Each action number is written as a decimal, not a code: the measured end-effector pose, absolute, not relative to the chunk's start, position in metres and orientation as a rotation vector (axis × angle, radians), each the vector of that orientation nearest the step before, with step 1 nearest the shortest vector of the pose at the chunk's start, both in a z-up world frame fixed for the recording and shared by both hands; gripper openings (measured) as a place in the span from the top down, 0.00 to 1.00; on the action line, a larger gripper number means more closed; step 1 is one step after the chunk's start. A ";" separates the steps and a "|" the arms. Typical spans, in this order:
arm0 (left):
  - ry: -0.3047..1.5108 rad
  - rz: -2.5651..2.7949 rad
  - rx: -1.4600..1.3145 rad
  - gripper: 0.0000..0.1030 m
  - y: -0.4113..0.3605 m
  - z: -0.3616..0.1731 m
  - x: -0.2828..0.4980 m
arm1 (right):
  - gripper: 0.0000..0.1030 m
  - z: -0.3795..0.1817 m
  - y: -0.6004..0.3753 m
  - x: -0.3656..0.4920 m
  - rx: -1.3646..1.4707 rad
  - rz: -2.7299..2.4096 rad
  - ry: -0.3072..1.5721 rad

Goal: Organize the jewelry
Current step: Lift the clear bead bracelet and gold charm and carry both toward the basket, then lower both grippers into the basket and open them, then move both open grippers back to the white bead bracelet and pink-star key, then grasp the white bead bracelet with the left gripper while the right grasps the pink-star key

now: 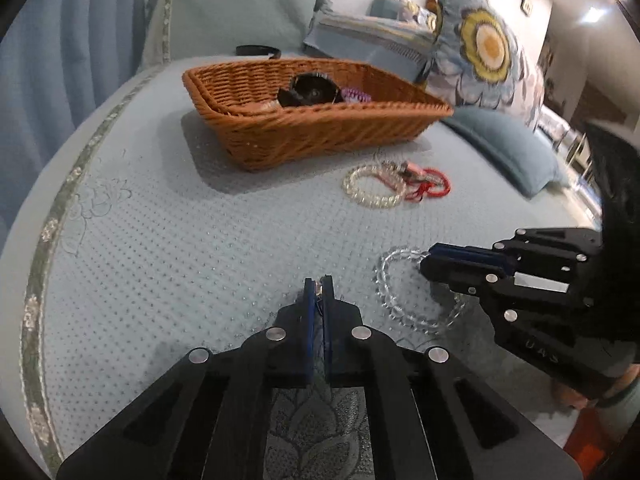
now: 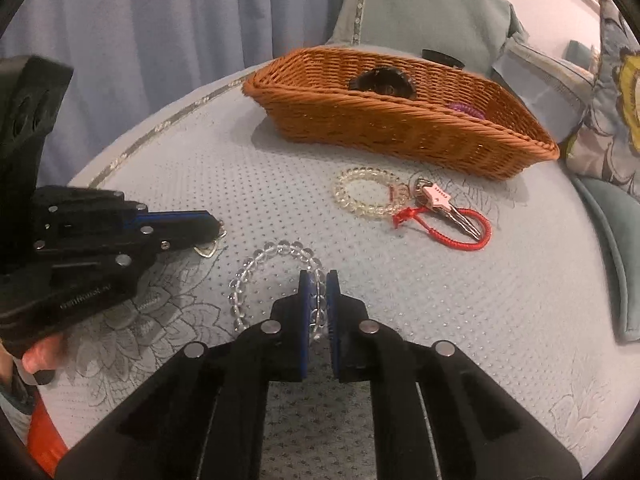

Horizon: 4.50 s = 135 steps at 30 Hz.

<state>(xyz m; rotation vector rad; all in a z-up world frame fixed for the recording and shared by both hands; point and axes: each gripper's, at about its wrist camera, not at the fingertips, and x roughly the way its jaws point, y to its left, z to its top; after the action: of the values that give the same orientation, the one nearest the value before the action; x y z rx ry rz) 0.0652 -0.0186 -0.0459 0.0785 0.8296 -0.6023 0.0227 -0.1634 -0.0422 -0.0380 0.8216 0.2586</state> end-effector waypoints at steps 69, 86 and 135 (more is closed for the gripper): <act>0.598 -0.552 -0.113 0.55 -0.065 0.033 0.172 | 0.76 0.031 -0.297 0.155 0.298 0.113 0.726; 0.512 -0.551 -0.126 0.51 -0.034 0.039 0.050 | 0.76 0.017 -0.271 0.047 0.220 0.116 0.644; 0.867 -0.418 0.089 0.93 -0.071 -0.051 0.110 | 0.77 -0.038 -0.253 0.086 0.126 0.271 0.819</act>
<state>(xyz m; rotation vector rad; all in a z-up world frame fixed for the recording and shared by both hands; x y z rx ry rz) 0.1100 -0.0707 -0.0509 0.0892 0.8674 -0.4182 0.0862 -0.2526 -0.0382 0.1261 0.8189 0.2708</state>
